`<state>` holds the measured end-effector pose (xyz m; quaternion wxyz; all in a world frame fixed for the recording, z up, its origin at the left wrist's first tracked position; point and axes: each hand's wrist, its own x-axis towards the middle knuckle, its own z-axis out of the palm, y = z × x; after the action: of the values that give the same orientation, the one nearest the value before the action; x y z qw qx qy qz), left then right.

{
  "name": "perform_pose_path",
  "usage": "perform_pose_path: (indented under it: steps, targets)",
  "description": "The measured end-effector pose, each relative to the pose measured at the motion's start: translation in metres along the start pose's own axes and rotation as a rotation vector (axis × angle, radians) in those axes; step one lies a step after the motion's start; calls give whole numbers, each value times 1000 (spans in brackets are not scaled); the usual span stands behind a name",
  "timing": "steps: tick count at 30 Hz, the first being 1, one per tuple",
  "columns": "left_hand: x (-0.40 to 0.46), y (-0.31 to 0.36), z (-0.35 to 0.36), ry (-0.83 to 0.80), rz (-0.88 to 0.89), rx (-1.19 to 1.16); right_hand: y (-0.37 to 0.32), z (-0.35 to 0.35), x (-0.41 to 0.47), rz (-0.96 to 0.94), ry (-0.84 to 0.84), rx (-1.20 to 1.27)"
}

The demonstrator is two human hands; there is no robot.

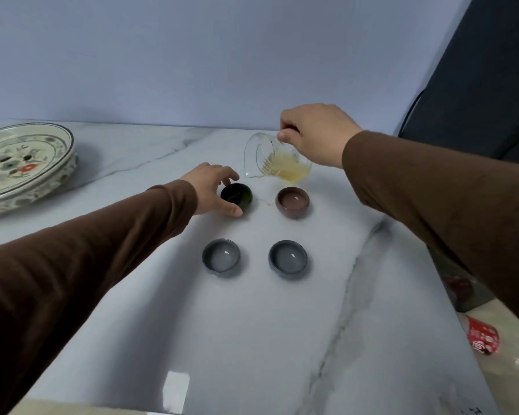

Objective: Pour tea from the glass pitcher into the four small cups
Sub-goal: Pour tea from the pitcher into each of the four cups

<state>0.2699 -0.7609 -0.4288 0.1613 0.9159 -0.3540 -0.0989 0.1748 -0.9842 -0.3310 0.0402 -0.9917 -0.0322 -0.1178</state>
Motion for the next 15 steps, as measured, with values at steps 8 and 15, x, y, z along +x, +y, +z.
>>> perform_pose_path:
  steps: [8, 15]
  targets:
    - [-5, -10, 13, -10, -104, -160, -20, 3, 3, -29, -45, -80]
    - [-11, -14, 23, 73, -121, -393, -33, -1, 6, -48, -49, -150]
